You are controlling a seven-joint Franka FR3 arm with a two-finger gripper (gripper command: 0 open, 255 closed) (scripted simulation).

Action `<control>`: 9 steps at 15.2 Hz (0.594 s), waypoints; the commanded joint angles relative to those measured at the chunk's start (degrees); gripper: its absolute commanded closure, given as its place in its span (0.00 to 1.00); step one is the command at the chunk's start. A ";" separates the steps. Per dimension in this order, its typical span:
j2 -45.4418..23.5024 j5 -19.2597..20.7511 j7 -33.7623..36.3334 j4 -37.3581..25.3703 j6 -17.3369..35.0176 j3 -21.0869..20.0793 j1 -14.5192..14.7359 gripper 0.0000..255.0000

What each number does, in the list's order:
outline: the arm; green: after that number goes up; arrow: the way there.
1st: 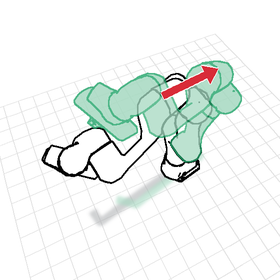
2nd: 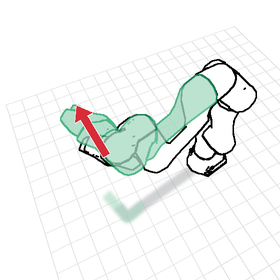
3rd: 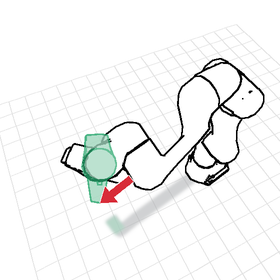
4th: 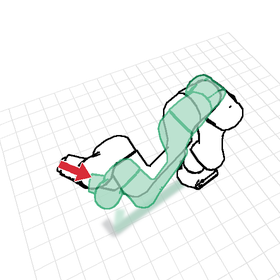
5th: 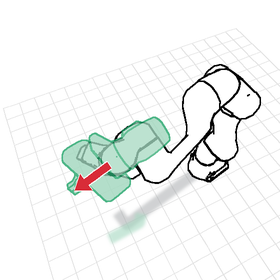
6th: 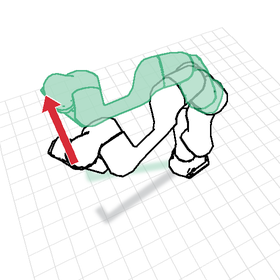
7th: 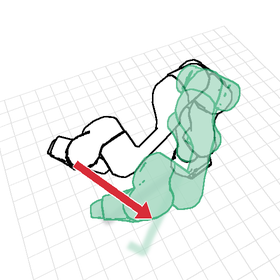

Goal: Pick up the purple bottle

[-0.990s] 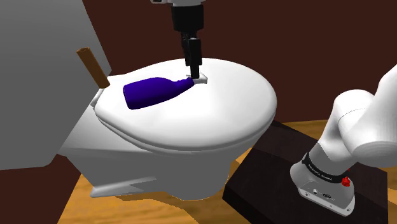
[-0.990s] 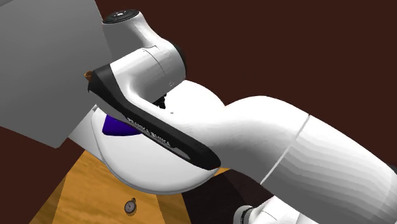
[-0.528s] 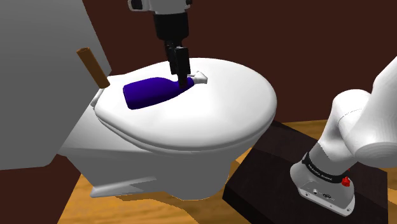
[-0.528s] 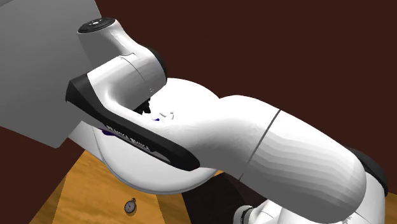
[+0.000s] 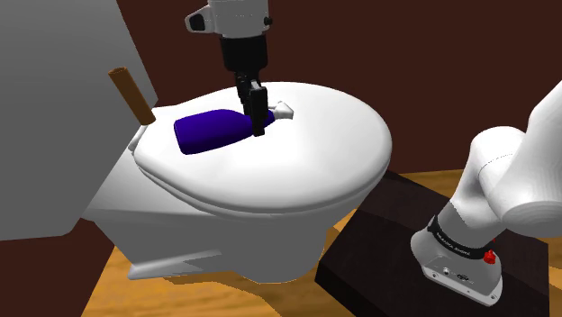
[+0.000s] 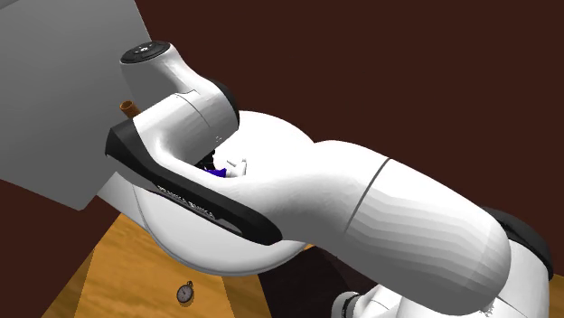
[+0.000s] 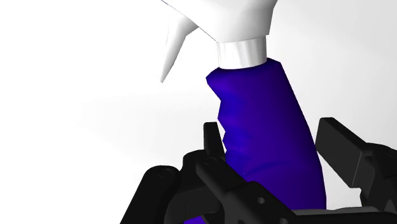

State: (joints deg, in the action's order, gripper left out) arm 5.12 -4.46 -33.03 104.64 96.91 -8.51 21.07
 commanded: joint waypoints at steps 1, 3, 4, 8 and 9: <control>-0.05 -0.01 0.01 0.06 0.07 -0.02 0.01 1.00; -0.09 0.00 0.01 0.02 0.07 -0.02 0.01 1.00; -0.11 0.00 0.02 0.01 0.08 -0.02 0.02 1.00; -0.03 0.00 0.05 -0.65 -0.66 0.00 0.02 1.00; -0.08 0.01 0.10 -1.48 -1.44 0.00 0.01 1.00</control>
State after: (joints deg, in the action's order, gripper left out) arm 5.03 -4.44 -32.94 103.67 96.01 -8.51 21.08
